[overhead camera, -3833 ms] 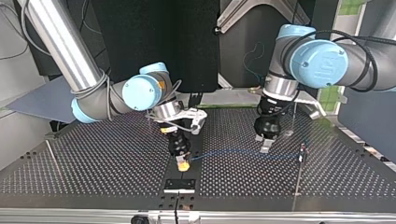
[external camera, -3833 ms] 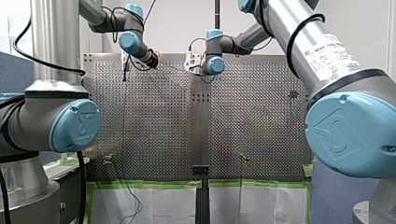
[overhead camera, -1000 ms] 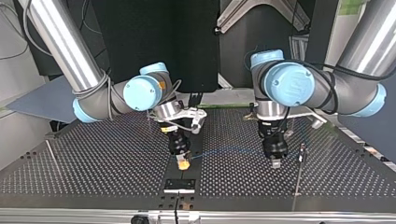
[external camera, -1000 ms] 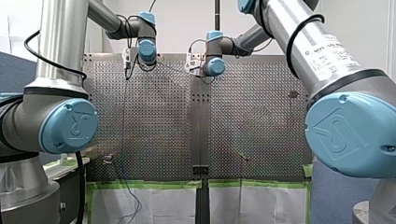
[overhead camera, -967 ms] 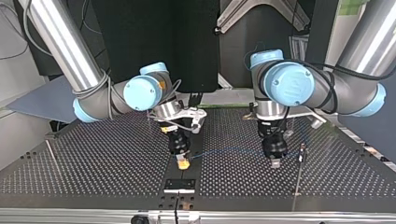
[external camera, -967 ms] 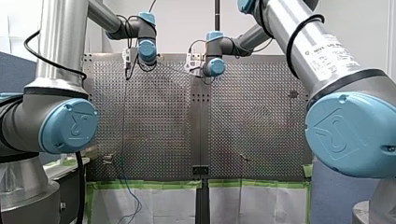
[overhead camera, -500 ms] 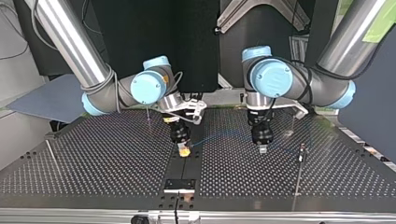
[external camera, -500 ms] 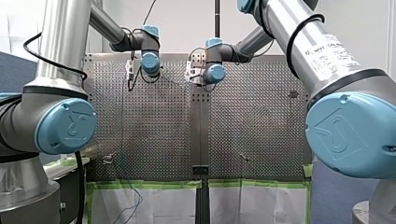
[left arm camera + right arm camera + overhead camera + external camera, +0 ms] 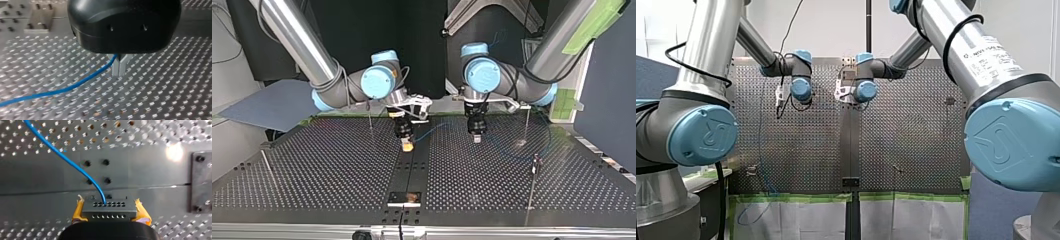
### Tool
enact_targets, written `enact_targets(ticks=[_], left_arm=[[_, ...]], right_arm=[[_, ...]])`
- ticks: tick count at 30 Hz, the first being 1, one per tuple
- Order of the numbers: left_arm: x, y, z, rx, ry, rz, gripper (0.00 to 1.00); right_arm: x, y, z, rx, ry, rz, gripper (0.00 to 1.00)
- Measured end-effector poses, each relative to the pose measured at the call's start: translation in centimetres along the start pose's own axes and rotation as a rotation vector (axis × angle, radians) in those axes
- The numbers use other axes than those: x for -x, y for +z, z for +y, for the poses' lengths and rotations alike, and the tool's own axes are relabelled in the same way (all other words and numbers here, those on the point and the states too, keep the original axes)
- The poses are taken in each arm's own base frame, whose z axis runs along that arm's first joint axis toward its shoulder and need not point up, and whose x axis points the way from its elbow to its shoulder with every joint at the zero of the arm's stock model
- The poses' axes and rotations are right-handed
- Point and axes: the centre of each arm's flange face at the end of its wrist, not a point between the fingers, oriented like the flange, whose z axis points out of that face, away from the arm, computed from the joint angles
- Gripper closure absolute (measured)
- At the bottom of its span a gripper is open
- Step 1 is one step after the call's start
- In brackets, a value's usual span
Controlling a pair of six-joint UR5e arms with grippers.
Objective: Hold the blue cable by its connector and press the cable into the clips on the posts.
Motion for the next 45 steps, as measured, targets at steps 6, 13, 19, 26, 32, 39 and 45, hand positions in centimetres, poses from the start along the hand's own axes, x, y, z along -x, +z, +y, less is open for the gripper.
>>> enact_targets(ticks=[6,13,19,26,32,39,45], left_arm=[[-4.2,-1.3,-2.3,-0.026,0.015,0.037,0.98],[-7.2,-3.3,-4.8,-0.072,0.012,0.042,0.98],[-8.9,-4.6,-5.2,-0.095,0.006,0.040,0.98],[-11.5,-5.2,-6.6,-0.128,0.008,0.055,0.98],[-13.8,-5.2,-7.9,-0.143,-0.013,0.056,0.98],[-16.7,-5.1,-8.5,-0.149,-0.004,0.081,0.98],[-19.1,-5.4,-9.5,-0.180,-0.011,0.094,0.98]], right_arm=[[2.1,-0.5,1.0,0.044,-0.026,0.000,1.00],[4.2,-1.1,2.1,0.075,-0.033,0.001,1.00],[6.3,-1.9,2.6,0.098,-0.034,0.000,1.00],[9.4,-3.2,3.3,0.122,-0.034,-0.005,1.00],[13.6,-4.1,4.4,0.156,-0.045,-0.040,1.00],[19.2,-5.4,6.6,0.209,-0.050,-0.094,1.00],[22.6,-6.8,8.0,0.245,-0.062,-0.124,1.00]])
